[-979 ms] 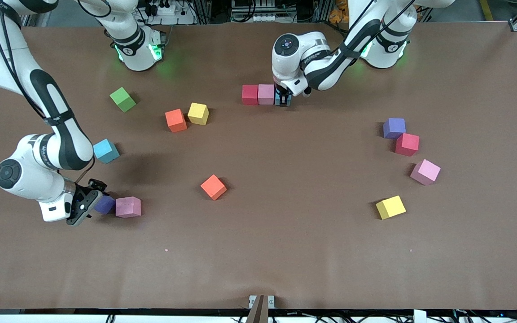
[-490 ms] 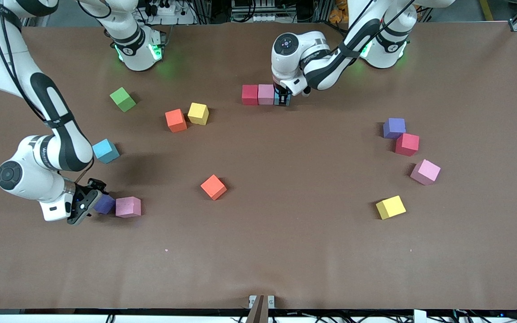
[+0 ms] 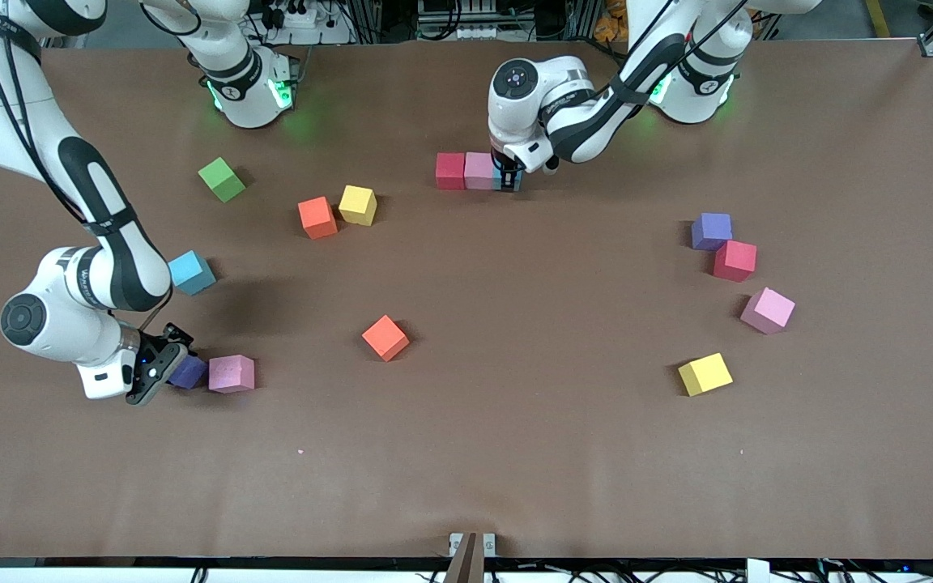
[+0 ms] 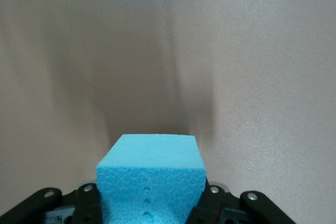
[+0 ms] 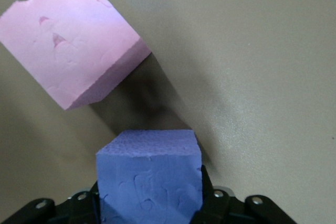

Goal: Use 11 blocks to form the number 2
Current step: 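Grasp the purple cube with the right gripper while the left gripper releases cyan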

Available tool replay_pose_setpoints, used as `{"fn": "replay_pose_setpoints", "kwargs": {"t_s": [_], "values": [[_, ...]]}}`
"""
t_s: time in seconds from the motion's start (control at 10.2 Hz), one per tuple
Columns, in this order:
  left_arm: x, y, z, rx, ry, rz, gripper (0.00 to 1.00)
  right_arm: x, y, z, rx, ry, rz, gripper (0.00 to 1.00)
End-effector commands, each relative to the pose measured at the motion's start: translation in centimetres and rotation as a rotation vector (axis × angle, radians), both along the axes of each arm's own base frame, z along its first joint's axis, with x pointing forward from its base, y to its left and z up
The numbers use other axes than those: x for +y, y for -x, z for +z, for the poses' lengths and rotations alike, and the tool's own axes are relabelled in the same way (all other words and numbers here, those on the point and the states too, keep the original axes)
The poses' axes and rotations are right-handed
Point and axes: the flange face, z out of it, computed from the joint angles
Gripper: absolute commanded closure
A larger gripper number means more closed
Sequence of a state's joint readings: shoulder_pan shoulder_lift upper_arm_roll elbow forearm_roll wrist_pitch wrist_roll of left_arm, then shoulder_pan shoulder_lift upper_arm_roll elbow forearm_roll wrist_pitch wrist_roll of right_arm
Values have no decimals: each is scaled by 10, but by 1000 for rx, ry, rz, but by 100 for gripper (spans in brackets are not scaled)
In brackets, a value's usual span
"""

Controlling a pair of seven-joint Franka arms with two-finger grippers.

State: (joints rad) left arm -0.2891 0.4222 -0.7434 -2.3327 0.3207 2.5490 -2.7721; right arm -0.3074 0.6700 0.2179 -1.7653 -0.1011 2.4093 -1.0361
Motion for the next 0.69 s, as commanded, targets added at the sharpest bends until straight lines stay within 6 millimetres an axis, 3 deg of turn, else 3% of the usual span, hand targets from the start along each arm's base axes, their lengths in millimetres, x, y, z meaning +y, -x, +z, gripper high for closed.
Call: {"fn": "replay_pose_setpoints", "kwargs": {"t_s": [0.0,0.2,0.49,0.59], "values": [[-8,9,0,-9,-16,156,100,1,-2,1,-2,2,17,48],[-8,9,0,-8,-15,160,100,3,-3,4,-6,3,17,61],[-9,8,-3,2,-15,163,100,15,-1,19,29,6,38,67],[-11,7,-3,5,-12,166,100,18,-3,33,13,10,41,68]]}}
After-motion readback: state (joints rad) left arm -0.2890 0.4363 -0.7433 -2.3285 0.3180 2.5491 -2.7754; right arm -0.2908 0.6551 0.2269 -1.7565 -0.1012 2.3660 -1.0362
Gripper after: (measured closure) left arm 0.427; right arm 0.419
